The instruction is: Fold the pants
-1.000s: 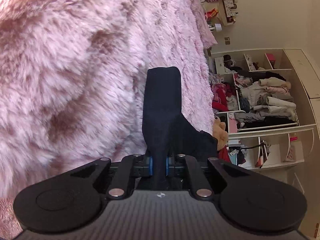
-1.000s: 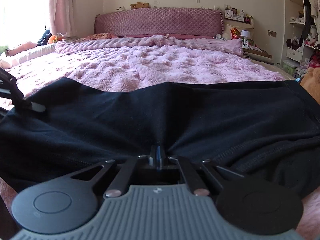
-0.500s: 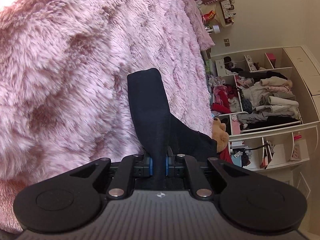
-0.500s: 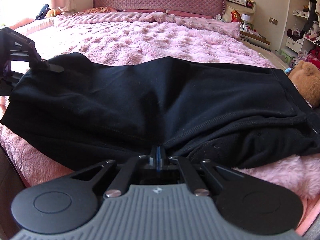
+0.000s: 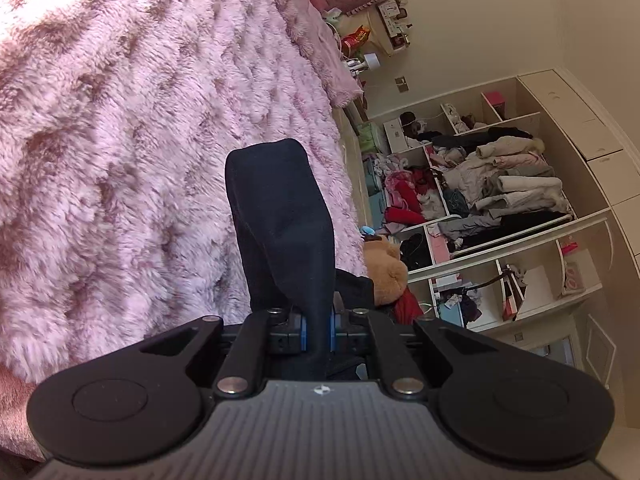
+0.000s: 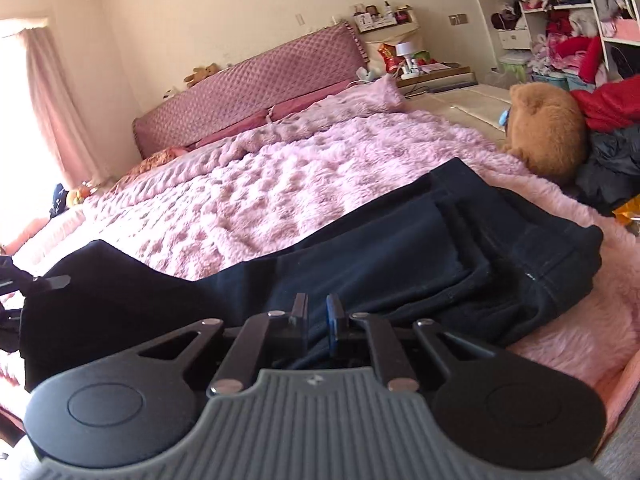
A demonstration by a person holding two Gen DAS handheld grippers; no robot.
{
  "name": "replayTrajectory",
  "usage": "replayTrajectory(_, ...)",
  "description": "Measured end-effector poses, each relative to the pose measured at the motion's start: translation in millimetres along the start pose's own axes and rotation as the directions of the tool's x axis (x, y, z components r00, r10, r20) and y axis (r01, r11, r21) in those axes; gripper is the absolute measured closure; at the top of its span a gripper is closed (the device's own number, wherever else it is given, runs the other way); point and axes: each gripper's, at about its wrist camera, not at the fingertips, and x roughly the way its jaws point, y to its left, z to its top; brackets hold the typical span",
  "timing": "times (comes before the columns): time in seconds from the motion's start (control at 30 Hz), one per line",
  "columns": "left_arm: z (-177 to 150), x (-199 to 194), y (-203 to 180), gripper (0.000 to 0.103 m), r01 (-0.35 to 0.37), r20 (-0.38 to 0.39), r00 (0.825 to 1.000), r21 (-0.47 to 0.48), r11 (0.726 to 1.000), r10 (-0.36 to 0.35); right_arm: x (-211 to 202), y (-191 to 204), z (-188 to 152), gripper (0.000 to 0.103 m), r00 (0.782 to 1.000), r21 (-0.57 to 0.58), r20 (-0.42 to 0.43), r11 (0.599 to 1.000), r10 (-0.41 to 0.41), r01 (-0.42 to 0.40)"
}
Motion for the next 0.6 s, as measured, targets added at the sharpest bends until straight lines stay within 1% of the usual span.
replayTrajectory(0.1, -1.7, 2.2, -32.7, 0.094, -0.023, -0.008, 1.000, 0.038, 0.999, 0.023, -3.3, -10.6, 7.9, 0.097, 1.000, 0.051, 0.023, 0.999, 0.012, -0.013)
replayTrajectory(0.2, -4.4, 15.1, -69.0, 0.094, -0.035, -0.018, 0.999, 0.061, 0.998, 0.036, -10.9, -18.9, 14.5, 0.097, 0.998, 0.071, 0.060, 0.997, 0.003, -0.007)
replayTrajectory(0.3, -7.6, 34.5, -100.7, 0.094, -0.078, -0.034, 0.996, 0.073, 0.994, 0.080, -16.4, -31.4, 18.6, 0.096, 0.996, 0.119, 0.087, 0.993, 0.010, -0.021)
replayTrajectory(0.37, -10.4, 53.4, -117.6, 0.094, -0.103, -0.046, 0.993, 0.060, 0.993, 0.106, -20.5, -38.7, 19.4, 0.096, 0.995, 0.152, 0.103, 0.988, 0.010, -0.026)
replayTrajectory(0.47, -11.5, 85.1, -127.4, 0.094, -0.090, -0.070, 0.994, -0.024, 0.996, 0.088, -25.9, -50.3, 19.9, 0.096, 0.993, 0.197, 0.119, 0.980, -0.008, -0.016)
replayTrajectory(0.53, -12.1, 110.4, -135.3, 0.094, -0.101, -0.081, 0.992, -0.018, 0.995, 0.099, -27.8, -62.9, 21.3, 0.096, 0.993, 0.256, 0.117, 0.967, -0.010, -0.020)
replayTrajectory(0.6, -14.9, 133.9, -142.2, 0.094, -0.127, -0.088, 0.988, -0.020, 0.992, 0.125, -32.7, -77.1, 21.5, 0.096, 0.991, 0.316, 0.136, 0.948, -0.006, -0.037)
